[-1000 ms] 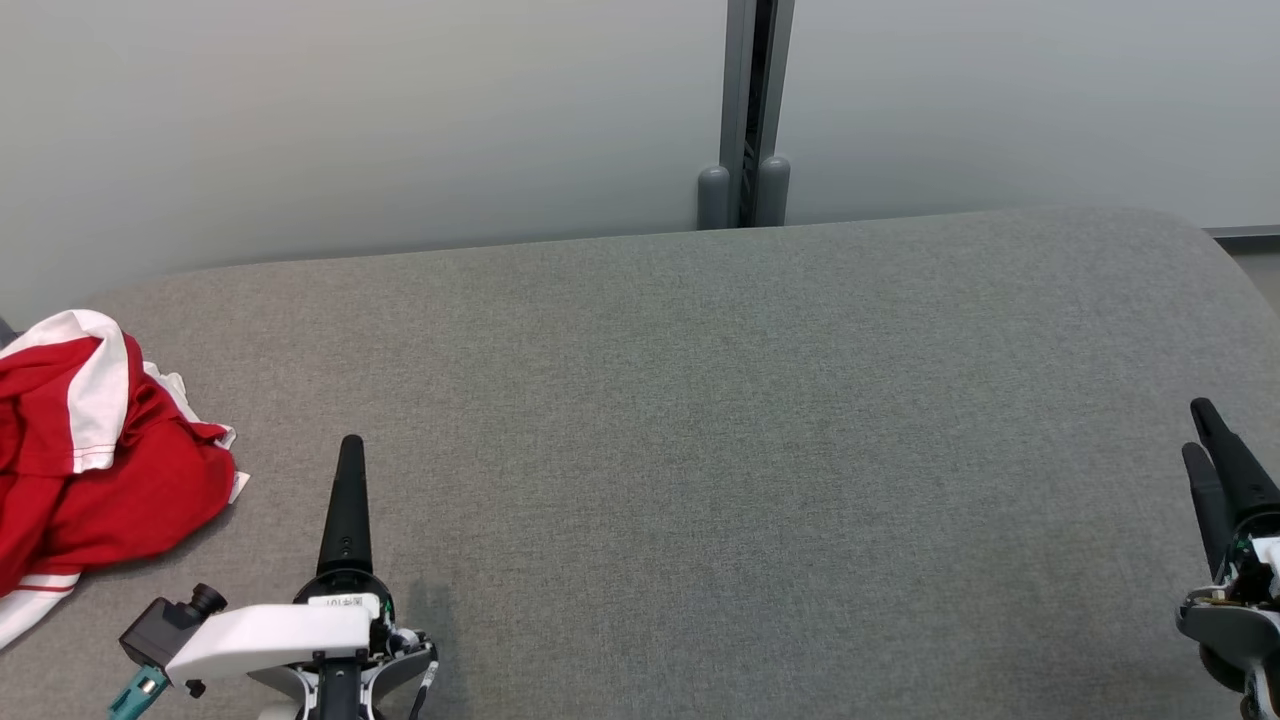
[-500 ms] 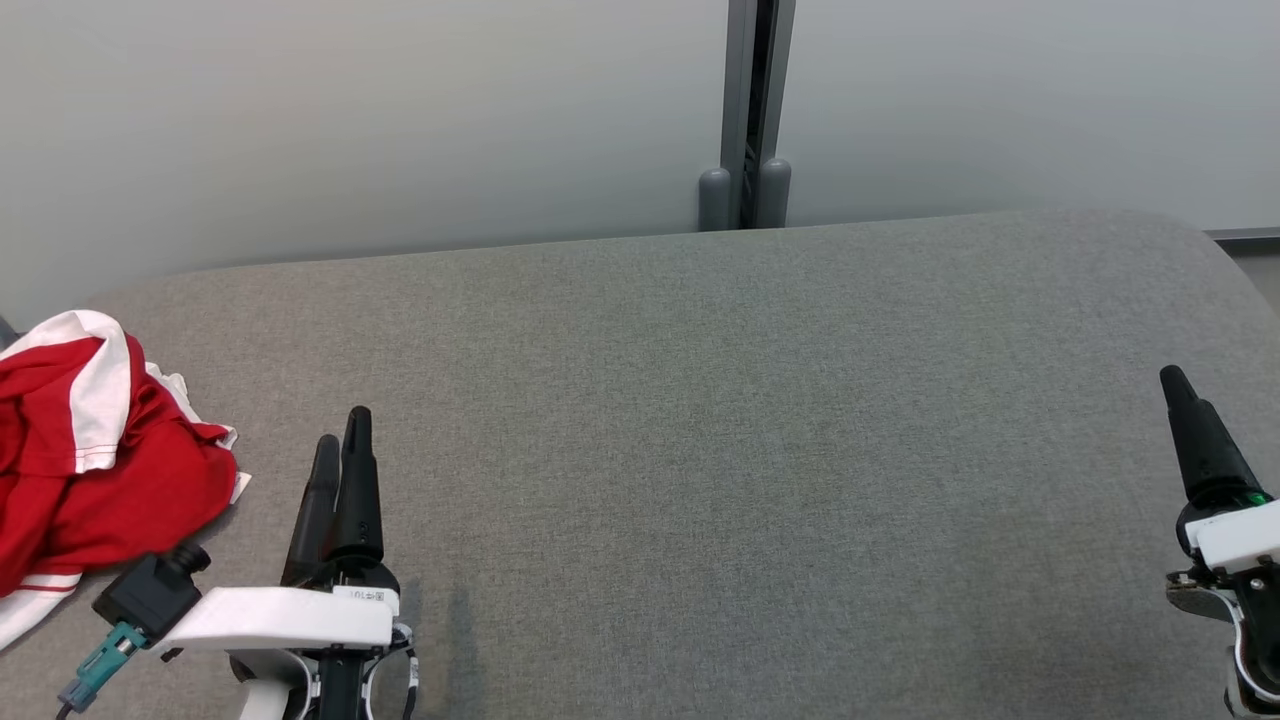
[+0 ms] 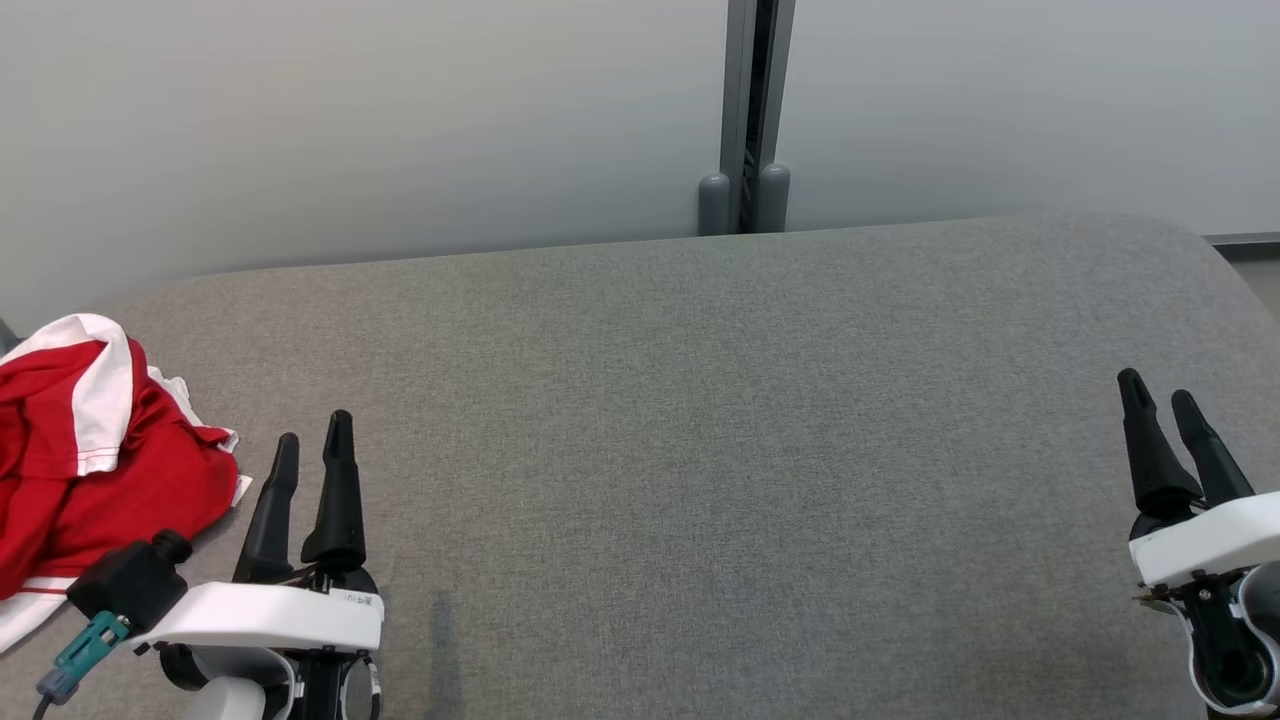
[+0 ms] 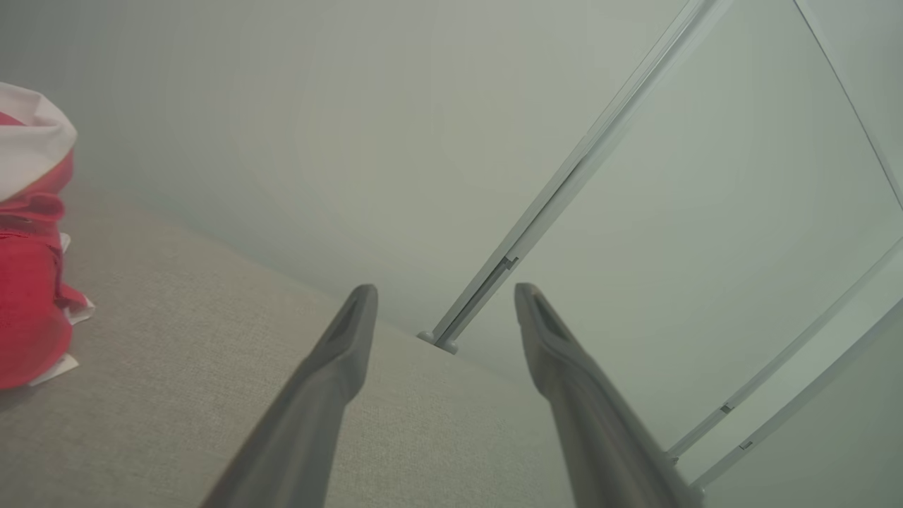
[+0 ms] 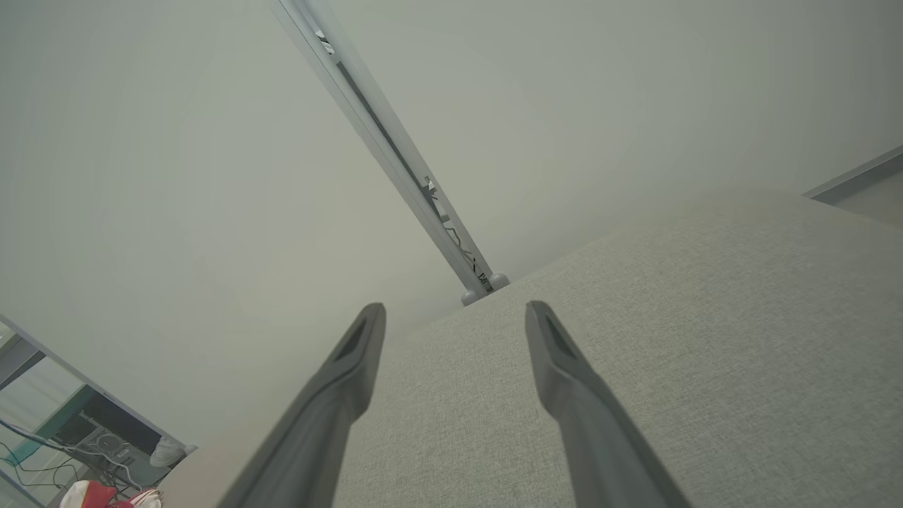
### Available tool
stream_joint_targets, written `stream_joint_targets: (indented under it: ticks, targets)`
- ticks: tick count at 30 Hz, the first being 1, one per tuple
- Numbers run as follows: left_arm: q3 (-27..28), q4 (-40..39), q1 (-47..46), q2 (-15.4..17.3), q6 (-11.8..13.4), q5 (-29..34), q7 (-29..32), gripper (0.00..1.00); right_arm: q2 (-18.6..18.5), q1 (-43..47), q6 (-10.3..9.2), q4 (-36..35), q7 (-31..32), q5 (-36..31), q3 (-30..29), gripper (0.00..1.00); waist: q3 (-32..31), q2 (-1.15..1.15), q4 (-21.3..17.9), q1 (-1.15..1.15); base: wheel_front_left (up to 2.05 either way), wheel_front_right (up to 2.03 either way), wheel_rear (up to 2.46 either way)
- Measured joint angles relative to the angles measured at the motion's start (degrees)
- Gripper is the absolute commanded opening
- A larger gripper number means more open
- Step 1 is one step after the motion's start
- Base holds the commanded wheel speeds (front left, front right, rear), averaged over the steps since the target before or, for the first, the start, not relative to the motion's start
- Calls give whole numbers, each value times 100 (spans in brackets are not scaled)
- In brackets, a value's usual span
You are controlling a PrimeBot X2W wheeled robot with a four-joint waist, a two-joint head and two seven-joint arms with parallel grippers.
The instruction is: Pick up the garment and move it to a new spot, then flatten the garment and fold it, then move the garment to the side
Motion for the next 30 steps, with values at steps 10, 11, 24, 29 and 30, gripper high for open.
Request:
stream_joint_targets:
  ticks: [10, 11, 24, 29, 30]
  targets:
    - [91, -4, 26, 134, 125, 606, 68, 100, 16, 105, 0, -31, -343, -776, 276, 100, -7, 0, 6, 0, 0, 0, 0]
    - [102, -4, 32, 135, 126, 636, 68, 100, 18, 116, 0, -32, -367, -849, 308, 100, -7, 0, 7, 0, 0, 0, 0]
    - [157, 25, 151, 299, 233, 1345, 146, 100, 68, 274, 1, -40, -753, -1640, 609, 100, -41, 0, 7, 0, 0, 0, 0]
    - [146, 69, 185, 337, 283, 1589, 275, 100, 120, 342, 1, 9, -879, -1840, 652, 100, -66, 0, 11, 0, 0, 0, 0]
    - [145, 76, 206, 341, 289, 1624, 279, 100, 134, 350, 1, 12, -894, -1860, 667, 100, -72, 0, 12, 0, 0, 0, 0]
